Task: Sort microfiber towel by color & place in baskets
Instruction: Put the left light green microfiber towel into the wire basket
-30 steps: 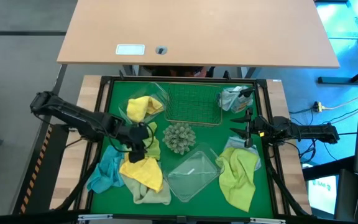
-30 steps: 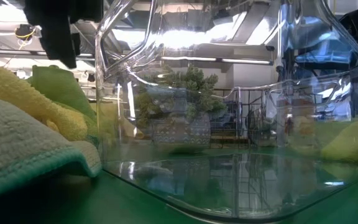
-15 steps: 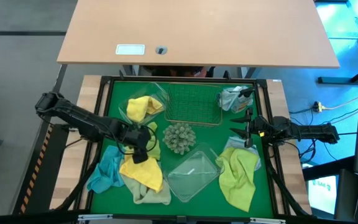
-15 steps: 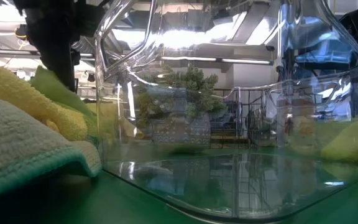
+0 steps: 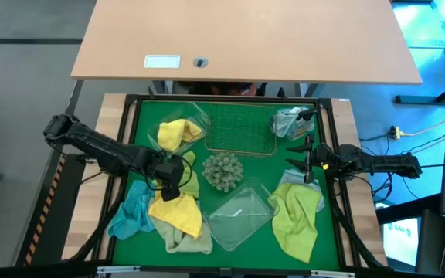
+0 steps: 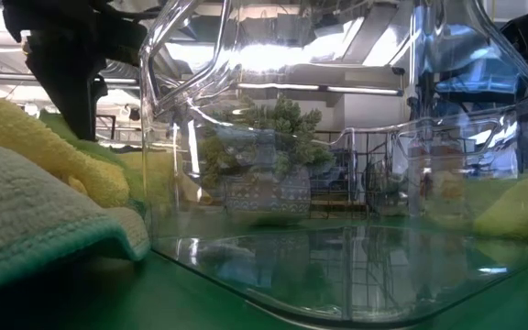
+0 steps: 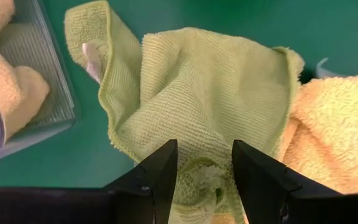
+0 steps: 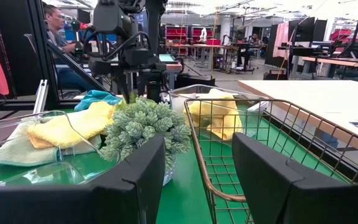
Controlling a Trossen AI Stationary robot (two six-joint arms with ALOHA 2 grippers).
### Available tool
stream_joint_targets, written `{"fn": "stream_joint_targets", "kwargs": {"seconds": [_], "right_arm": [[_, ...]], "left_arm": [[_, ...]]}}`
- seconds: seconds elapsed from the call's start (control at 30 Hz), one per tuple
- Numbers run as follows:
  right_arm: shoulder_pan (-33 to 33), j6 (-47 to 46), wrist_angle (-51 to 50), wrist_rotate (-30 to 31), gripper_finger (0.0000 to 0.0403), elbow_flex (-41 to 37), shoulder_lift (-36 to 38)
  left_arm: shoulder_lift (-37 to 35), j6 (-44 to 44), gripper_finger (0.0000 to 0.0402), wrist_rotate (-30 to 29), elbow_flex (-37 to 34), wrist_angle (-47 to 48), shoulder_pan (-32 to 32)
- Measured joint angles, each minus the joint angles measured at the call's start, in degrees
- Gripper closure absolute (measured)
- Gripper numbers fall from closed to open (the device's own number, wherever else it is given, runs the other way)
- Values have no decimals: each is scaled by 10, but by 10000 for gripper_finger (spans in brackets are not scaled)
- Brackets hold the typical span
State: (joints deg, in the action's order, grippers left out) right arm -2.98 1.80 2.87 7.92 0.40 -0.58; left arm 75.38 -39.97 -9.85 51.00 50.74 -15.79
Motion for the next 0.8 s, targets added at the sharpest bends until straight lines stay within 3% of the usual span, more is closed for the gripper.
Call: {"fn": "stream_joint_targets", "kwargs": {"seconds": [0.17,0.43,0.8], "right_arm": [[0,0,0,0,217,0,0],[0,0,0,0,217,0,0],[0,0,0,0,217,0,0]], "left_arm": [[19,0,291,0,0,10,0],[31,0,392,0,0,7,1],[20,0,399,10,0,-53,4]]}}
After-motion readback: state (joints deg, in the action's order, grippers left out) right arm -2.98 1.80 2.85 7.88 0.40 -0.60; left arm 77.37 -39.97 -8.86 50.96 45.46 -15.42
